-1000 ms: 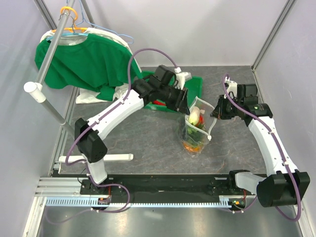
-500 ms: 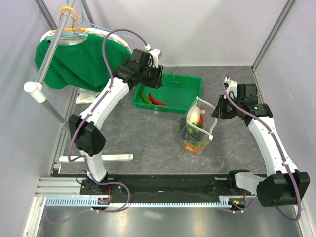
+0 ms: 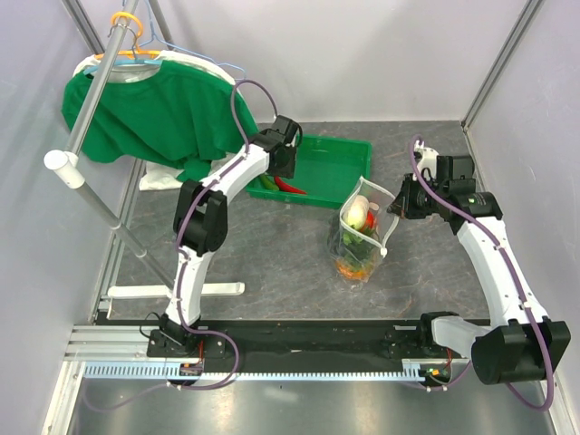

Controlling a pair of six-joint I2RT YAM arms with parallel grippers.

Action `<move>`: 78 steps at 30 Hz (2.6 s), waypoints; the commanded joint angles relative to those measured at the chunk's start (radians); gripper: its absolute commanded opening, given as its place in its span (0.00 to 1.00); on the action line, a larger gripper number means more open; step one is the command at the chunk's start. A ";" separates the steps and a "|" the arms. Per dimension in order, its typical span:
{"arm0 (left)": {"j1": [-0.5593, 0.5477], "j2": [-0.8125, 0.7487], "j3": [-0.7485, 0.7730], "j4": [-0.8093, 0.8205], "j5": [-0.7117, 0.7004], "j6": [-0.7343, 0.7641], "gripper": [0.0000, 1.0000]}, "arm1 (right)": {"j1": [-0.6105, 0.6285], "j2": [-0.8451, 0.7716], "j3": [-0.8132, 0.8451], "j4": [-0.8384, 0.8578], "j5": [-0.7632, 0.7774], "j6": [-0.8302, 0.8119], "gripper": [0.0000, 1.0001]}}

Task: Place the food in the zip-top bag and seal the zipper
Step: Pick up the fake vegetable from the bin, then place the fake vegetable in the zipper food storage bag.

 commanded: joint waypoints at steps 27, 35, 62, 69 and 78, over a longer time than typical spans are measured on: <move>0.038 0.105 0.216 0.204 0.196 -0.019 0.02 | 0.000 -0.032 -0.003 0.041 -0.022 0.015 0.00; 0.032 -0.128 0.172 0.380 0.205 0.047 0.02 | 0.000 -0.034 0.008 0.044 -0.026 0.021 0.00; -0.461 -0.690 -0.482 0.831 0.253 0.664 0.02 | 0.001 -0.029 0.016 0.070 -0.084 0.066 0.00; -0.468 -0.659 -0.483 0.862 0.253 0.652 0.02 | 0.001 -0.027 0.016 0.071 -0.087 0.067 0.00; -0.513 -0.711 -0.528 0.893 0.291 0.733 0.02 | 0.001 -0.031 0.020 0.068 -0.091 0.070 0.00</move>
